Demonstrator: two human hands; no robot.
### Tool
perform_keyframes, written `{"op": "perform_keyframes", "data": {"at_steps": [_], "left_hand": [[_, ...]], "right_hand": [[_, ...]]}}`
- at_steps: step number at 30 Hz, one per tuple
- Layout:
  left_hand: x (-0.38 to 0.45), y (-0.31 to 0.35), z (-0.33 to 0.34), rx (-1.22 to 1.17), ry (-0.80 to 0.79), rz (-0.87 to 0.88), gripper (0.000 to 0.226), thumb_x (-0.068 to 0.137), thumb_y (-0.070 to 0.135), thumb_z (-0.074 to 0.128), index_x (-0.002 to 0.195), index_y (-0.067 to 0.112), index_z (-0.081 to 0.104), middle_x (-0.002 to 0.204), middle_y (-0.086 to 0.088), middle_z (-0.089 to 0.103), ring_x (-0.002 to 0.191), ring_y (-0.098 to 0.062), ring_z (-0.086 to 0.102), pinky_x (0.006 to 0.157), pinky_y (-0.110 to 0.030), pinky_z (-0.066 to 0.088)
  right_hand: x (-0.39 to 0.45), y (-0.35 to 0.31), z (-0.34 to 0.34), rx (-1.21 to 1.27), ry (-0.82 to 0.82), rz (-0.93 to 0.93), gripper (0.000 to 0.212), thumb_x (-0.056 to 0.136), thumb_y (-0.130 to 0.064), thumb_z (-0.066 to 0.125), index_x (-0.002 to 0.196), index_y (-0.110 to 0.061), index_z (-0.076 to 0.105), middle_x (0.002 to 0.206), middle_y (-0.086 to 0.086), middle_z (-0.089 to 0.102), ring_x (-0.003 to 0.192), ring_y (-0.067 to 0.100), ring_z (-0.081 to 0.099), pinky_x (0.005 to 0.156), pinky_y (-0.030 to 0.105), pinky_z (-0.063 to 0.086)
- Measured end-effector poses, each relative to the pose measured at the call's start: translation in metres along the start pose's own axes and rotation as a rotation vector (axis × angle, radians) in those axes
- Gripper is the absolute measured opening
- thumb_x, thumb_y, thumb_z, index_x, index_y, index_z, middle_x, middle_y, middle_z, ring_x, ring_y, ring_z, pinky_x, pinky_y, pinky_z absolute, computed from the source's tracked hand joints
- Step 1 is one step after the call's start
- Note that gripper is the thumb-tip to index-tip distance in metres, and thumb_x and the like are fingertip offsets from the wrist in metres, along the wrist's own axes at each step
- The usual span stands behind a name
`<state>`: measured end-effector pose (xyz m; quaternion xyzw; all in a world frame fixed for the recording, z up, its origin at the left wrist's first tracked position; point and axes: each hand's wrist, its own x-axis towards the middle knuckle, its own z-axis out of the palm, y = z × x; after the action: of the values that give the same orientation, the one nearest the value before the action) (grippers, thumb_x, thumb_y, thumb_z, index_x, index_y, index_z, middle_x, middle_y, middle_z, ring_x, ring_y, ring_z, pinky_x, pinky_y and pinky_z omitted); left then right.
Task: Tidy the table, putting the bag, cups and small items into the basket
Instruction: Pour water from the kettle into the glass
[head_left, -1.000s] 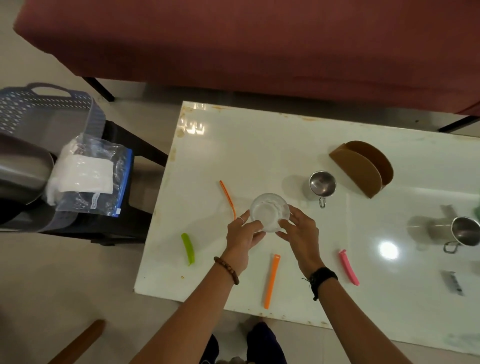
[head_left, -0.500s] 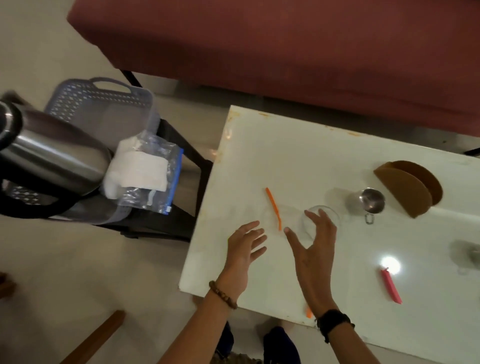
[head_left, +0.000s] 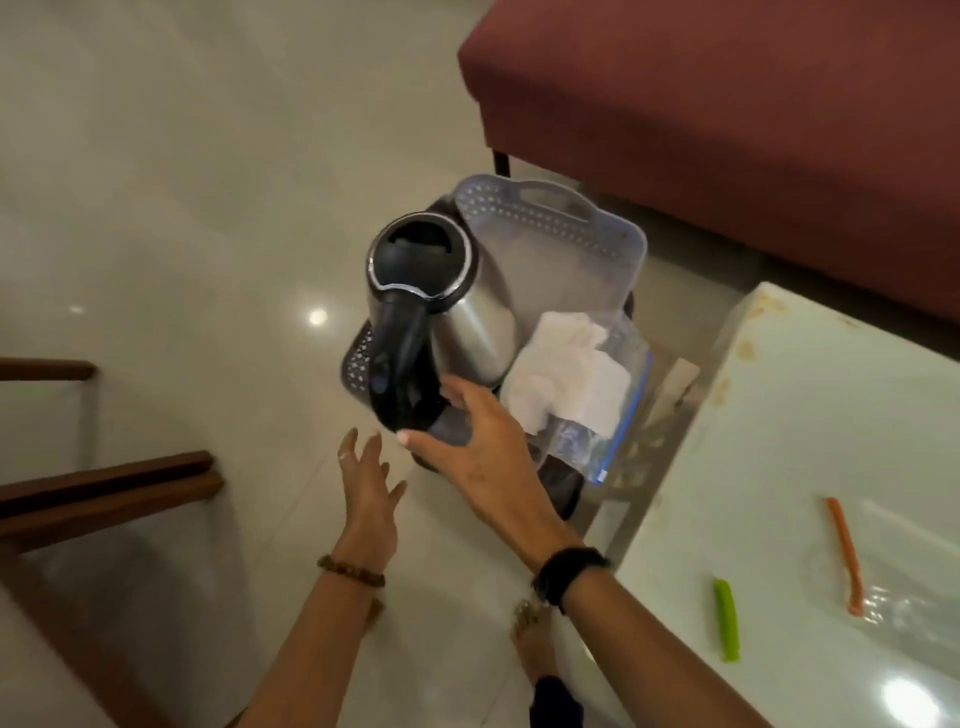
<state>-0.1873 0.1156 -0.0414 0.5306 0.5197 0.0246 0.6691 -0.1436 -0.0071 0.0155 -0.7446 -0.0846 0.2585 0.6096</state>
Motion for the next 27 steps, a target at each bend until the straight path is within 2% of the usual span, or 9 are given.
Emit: {"op": "perform_keyframes", "data": {"at_steps": [2, 4, 8, 10, 12, 15, 17, 22, 27], "left_hand": [[0.017, 0.012, 0.000, 0.033, -0.113, 0.018, 0.044, 0.095, 0.034, 0.041, 0.137, 0.022, 0.035, 0.137, -0.009, 0.049, 0.124, -0.031, 0.047, 0.097, -0.047, 0.045], [0.023, 0.017, 0.003, -0.016, -0.172, 0.029, 0.040, 0.095, 0.034, 0.040, 0.129, 0.014, 0.046, 0.124, -0.012, 0.058, 0.114, -0.032, 0.055, 0.080, -0.037, 0.050], [0.031, 0.019, 0.008, 0.032, -0.162, 0.061, 0.046, 0.095, 0.040, 0.032, 0.131, 0.013, 0.044, 0.100, 0.004, 0.058, 0.083, -0.005, 0.057, 0.055, -0.015, 0.052], [0.034, 0.019, 0.008, -0.031, -0.172, 0.052, 0.050, 0.090, 0.040, 0.046, 0.131, 0.011, 0.043, 0.101, 0.000, 0.063, 0.089, -0.014, 0.061, 0.068, -0.016, 0.055], [0.034, 0.018, 0.009, -0.129, -0.170, -0.002, 0.044, 0.088, 0.031, 0.054, 0.127, 0.013, 0.046, 0.109, -0.012, 0.065, 0.098, -0.027, 0.063, 0.080, -0.032, 0.055], [0.034, 0.019, 0.010, -0.087, -0.134, 0.004, 0.026, 0.094, 0.020, 0.046, 0.120, 0.017, 0.049, 0.099, -0.004, 0.068, 0.086, -0.019, 0.067, 0.066, -0.028, 0.058], [0.031, 0.019, 0.010, -0.084, -0.123, -0.002, 0.028, 0.095, 0.023, 0.043, 0.122, 0.017, 0.048, 0.103, -0.004, 0.068, 0.088, -0.019, 0.067, 0.071, -0.031, 0.058], [0.023, 0.018, 0.013, -0.101, -0.052, 0.003, 0.046, 0.091, 0.027, 0.050, 0.133, 0.010, 0.041, 0.125, -0.016, 0.058, 0.113, -0.031, 0.057, 0.099, -0.049, 0.046], [-0.012, 0.003, 0.028, 0.147, 0.246, 0.370, 0.063, 0.082, 0.011, 0.063, 0.135, 0.020, 0.031, 0.142, -0.008, 0.037, 0.127, -0.019, 0.039, 0.109, -0.045, 0.035]], "right_hand": [[0.024, -0.005, 0.019, -0.026, -0.050, -0.026, 0.059, 0.077, -0.046, 0.068, 0.128, -0.025, 0.046, 0.123, -0.011, 0.052, 0.107, 0.000, 0.046, 0.076, 0.004, 0.036], [0.036, -0.006, 0.034, 0.041, -0.064, -0.005, 0.054, 0.076, -0.043, 0.071, 0.121, -0.023, 0.050, 0.108, -0.014, 0.060, 0.098, 0.001, 0.055, 0.075, 0.007, 0.046], [0.048, 0.001, 0.064, 0.244, 0.157, 0.005, 0.052, 0.076, -0.036, 0.073, 0.121, -0.018, 0.054, 0.093, -0.023, 0.066, 0.091, -0.012, 0.061, 0.078, 0.005, 0.049], [0.053, -0.003, 0.070, 0.341, 0.283, -0.040, 0.040, 0.075, -0.037, 0.073, 0.110, -0.022, 0.060, 0.087, -0.027, 0.069, 0.089, -0.009, 0.064, 0.075, 0.006, 0.049], [0.058, -0.013, 0.065, 0.306, 0.392, -0.118, 0.026, 0.073, -0.044, 0.070, 0.091, -0.025, 0.064, 0.073, -0.029, 0.067, 0.074, -0.007, 0.065, 0.067, 0.008, 0.050], [0.056, -0.026, 0.048, 0.170, 0.444, -0.240, 0.020, 0.075, -0.050, 0.064, 0.063, -0.039, 0.052, 0.051, -0.025, 0.057, 0.047, -0.002, 0.056, 0.051, 0.008, 0.043], [0.046, -0.032, 0.039, 0.156, 0.420, -0.273, 0.019, 0.075, -0.050, 0.062, 0.063, -0.042, 0.050, 0.050, -0.023, 0.056, 0.046, 0.001, 0.055, 0.050, 0.012, 0.043], [0.011, -0.045, 0.010, 0.106, 0.391, -0.428, 0.015, 0.077, -0.044, 0.061, 0.070, -0.040, 0.049, 0.049, -0.027, 0.052, 0.047, 0.000, 0.057, 0.048, 0.009, 0.045], [-0.044, -0.057, -0.039, 0.181, 0.358, -0.410, 0.012, 0.074, -0.045, 0.061, 0.071, -0.041, 0.050, 0.049, -0.023, 0.053, 0.044, 0.004, 0.054, 0.045, 0.011, 0.042]]}}
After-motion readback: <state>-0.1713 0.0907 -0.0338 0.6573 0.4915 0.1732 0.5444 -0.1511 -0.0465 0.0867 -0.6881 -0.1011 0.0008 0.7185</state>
